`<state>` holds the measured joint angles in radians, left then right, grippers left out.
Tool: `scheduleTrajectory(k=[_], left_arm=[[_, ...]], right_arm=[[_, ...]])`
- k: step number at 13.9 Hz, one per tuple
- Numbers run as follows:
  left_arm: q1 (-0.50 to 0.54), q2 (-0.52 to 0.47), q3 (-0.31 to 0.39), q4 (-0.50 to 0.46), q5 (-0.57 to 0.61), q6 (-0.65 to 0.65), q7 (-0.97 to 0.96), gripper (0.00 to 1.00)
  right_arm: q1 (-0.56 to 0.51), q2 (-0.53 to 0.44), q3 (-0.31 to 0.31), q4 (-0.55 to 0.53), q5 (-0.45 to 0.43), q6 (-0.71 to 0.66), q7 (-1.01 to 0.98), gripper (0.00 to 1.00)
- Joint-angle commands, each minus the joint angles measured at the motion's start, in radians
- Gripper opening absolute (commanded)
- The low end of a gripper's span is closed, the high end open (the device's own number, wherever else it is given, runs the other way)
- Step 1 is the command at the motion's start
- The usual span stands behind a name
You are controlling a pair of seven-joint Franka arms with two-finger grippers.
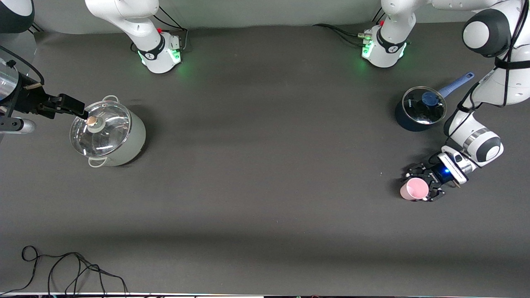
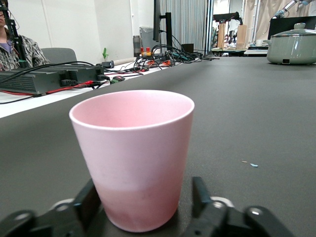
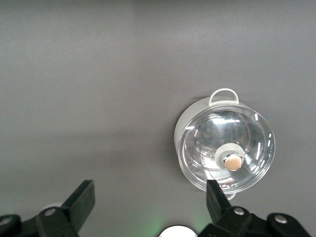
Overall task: Transfer pink cup from left to right arm
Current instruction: 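Close the left gripper on the pink cup and lift it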
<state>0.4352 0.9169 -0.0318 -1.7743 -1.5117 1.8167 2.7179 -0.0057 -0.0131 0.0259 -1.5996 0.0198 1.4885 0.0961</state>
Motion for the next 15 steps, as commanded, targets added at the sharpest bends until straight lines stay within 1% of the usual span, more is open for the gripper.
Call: scheduleTrajectory(k=[1, 3, 5, 6, 7, 9, 11, 12, 13, 15], left_arm=[[-0.013, -0.006, 0.006, -0.011, -0.031, 0.012, 0.054, 0.52], [-0.013, -0.009, 0.006, -0.013, -0.048, 0.016, 0.051, 0.44], [-0.036, -0.022, 0.003, -0.013, -0.059, 0.038, 0.007, 0.4], [-0.055, -0.056, -0.008, -0.022, -0.065, 0.065, -0.044, 0.39], [-0.073, -0.1, -0.026, -0.052, -0.08, 0.113, -0.081, 0.39], [-0.081, -0.191, -0.106, -0.127, -0.152, 0.224, -0.099, 0.39], [-0.082, -0.266, -0.202, -0.187, -0.244, 0.339, -0.099, 0.38], [-0.082, -0.298, -0.264, -0.215, -0.289, 0.407, -0.099, 0.37], [-0.079, -0.32, -0.32, -0.238, -0.323, 0.458, -0.095, 0.37], [-0.081, -0.406, -0.434, -0.304, -0.421, 0.55, -0.093, 0.37]], right_arm=[[0.01, 0.01, -0.003, 0.023, -0.011, -0.017, 0.008, 1.0], [0.01, 0.01, -0.003, 0.023, -0.011, -0.017, 0.008, 1.0], [0.01, 0.01, -0.003, 0.023, -0.011, -0.017, 0.008, 1.0], [0.01, 0.01, -0.003, 0.023, -0.011, -0.017, 0.008, 1.0], [0.01, 0.01, -0.004, 0.024, -0.011, -0.017, 0.008, 1.0], [0.009, 0.01, -0.004, 0.026, -0.011, -0.016, 0.023, 1.0], [0.009, 0.018, -0.007, 0.033, -0.008, -0.016, 0.03, 0.99], [0.009, 0.018, -0.006, 0.035, -0.008, -0.016, 0.059, 0.99], [0.009, 0.019, -0.006, 0.04, 0.005, -0.016, 0.124, 0.99], [0.012, 0.025, -0.001, 0.047, 0.081, -0.016, 0.3, 0.99]])
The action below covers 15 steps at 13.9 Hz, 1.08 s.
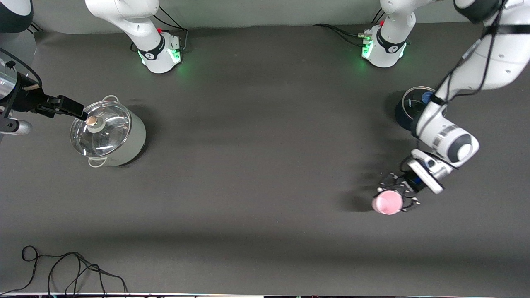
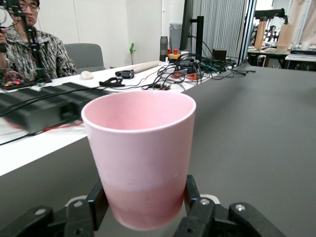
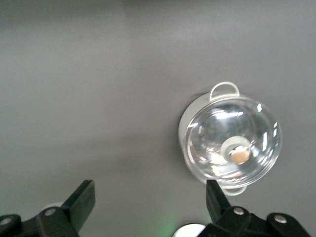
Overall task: Transfer pink cup from left to right arm
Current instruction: 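Close the left gripper on the pink cup and lift it, then carry the cup with the left gripper while the right gripper approaches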
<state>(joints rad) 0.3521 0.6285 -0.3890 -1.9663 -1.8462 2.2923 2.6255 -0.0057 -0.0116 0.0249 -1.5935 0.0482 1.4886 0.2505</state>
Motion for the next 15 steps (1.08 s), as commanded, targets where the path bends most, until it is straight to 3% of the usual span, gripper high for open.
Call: scheduleTrajectory(k=[1, 5, 8, 10, 11, 15], left_arm=[[0.002, -0.157, -0.144, -0.132, -0.147, 0.12, -0.001, 0.36], [0.001, -0.249, -0.439, -0.135, -0.375, 0.352, -0.002, 0.36], [0.001, -0.314, -0.589, -0.12, -0.484, 0.465, -0.01, 0.36], [-0.001, -0.325, -0.692, -0.057, -0.505, 0.595, -0.062, 0.36], [-0.01, -0.323, -0.729, -0.013, -0.504, 0.654, -0.105, 0.36], [-0.116, -0.319, -0.731, 0.125, -0.504, 0.804, -0.191, 0.36]], right_arm=[[0.013, 0.024, 0.001, 0.043, 0.082, -0.016, 0.232, 0.99], [0.088, 0.047, 0.03, 0.081, 0.185, -0.016, 0.617, 0.99], [0.203, 0.129, 0.03, 0.199, 0.205, -0.014, 0.917, 0.99], [0.283, 0.203, 0.03, 0.291, 0.205, -0.014, 1.108, 0.99], [0.318, 0.238, 0.03, 0.326, 0.209, -0.014, 1.188, 0.99], [0.427, 0.347, 0.03, 0.414, 0.259, 0.027, 1.45, 0.99]])
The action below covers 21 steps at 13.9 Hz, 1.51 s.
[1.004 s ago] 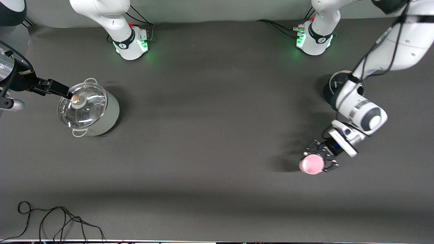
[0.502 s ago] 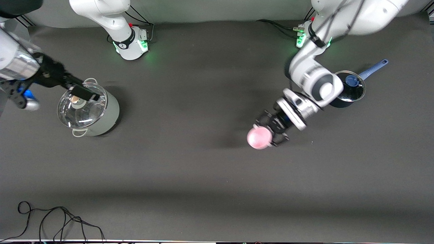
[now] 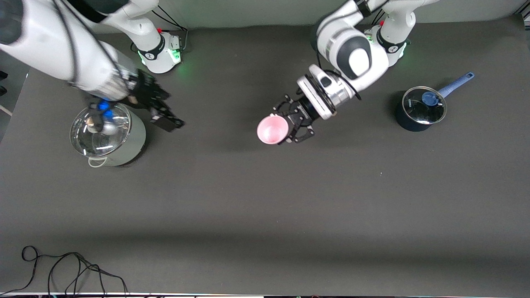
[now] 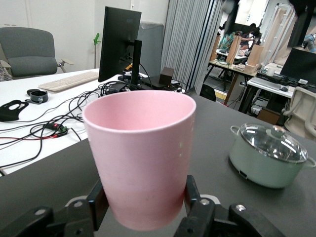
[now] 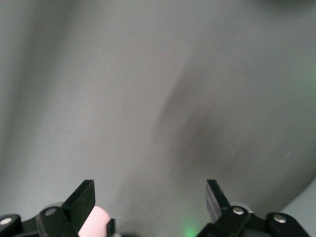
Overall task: Transfer pink cup from left to right arm
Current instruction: 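Carry the cup with the left gripper while the right gripper approaches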
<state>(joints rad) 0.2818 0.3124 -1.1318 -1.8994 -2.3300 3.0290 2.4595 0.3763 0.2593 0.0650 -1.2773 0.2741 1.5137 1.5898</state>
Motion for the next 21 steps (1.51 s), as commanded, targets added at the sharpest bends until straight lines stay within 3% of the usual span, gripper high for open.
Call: scheduleTrajectory(k=[1, 6, 13, 21], left_arm=[[-0.053, -0.003, 0.012, 0.068, -0.02, 0.082, -0.03, 0.36], [-0.062, -0.001, 0.014, 0.069, -0.02, 0.086, -0.031, 0.36], [-0.064, 0.001, 0.014, 0.071, -0.019, 0.099, -0.031, 0.37], [-0.064, 0.001, 0.014, 0.071, -0.02, 0.102, -0.037, 0.37]], right_arm=[[0.071, 0.087, -0.01, 0.108, 0.033, 0.014, 0.117, 0.99], [0.124, 0.084, -0.008, 0.131, 0.06, 0.085, 0.124, 0.99], [0.124, 0.118, 0.059, 0.148, 0.062, 0.259, 0.154, 0.99], [0.124, 0.181, 0.091, 0.153, 0.048, 0.195, 0.139, 0.99]])
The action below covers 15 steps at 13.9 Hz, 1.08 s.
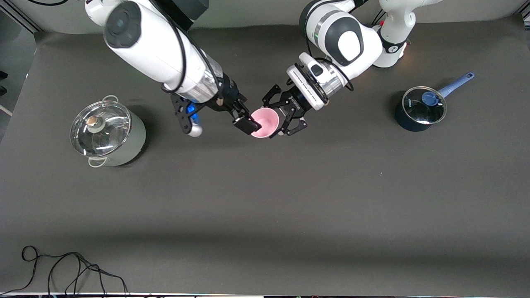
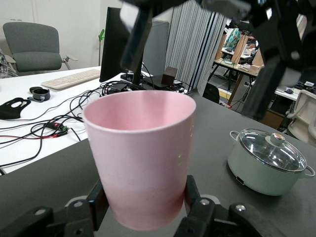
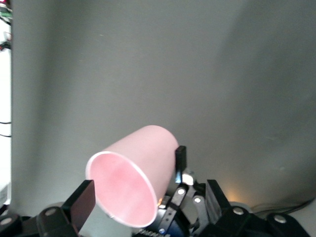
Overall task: Transfer pink cup from left to right arm
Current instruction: 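Close the right gripper on the cup rim beside the left gripper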
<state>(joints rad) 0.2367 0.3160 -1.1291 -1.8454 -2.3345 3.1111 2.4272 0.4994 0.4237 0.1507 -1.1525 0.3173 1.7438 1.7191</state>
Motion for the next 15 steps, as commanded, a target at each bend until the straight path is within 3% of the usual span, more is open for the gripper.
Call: scheduleTrajectory(k=[1, 4, 5, 7, 9, 10, 15], left_arm=[[-0.019, -0.003, 0.011, 0.017, -0.016, 0.018, -0.005, 0.37], [-0.019, -0.003, 0.011, 0.017, -0.016, 0.02, -0.005, 0.37], [-0.019, -0.003, 0.011, 0.017, -0.016, 0.02, -0.005, 0.37], [-0.019, -0.003, 0.011, 0.017, -0.016, 0.02, -0.005, 0.37], [-0.019, -0.003, 0.011, 0.017, -0.016, 0.02, -0.005, 0.37], [-0.019, -0.003, 0.011, 0.017, -0.016, 0.02, -0.005, 0.37], [-0.019, -0.002, 0.011, 0.017, -0.016, 0.02, -0.005, 0.38]], right_arm=[[0.001, 0.018, 0.006, 0.028, 0.005, -0.039, 0.008, 0.99], [0.001, 0.029, 0.009, 0.027, 0.002, -0.041, 0.005, 0.97], [0.001, 0.036, 0.009, 0.027, 0.002, -0.056, -0.021, 0.9], [0.001, 0.038, 0.013, 0.027, 0.003, -0.072, -0.061, 0.63], [0.001, 0.036, 0.015, 0.028, 0.002, -0.075, -0.065, 0.09], [0.001, 0.036, 0.015, 0.028, 0.002, -0.075, -0.078, 0.0], [-0.001, 0.03, 0.013, 0.039, 0.002, -0.075, -0.095, 0.0]])
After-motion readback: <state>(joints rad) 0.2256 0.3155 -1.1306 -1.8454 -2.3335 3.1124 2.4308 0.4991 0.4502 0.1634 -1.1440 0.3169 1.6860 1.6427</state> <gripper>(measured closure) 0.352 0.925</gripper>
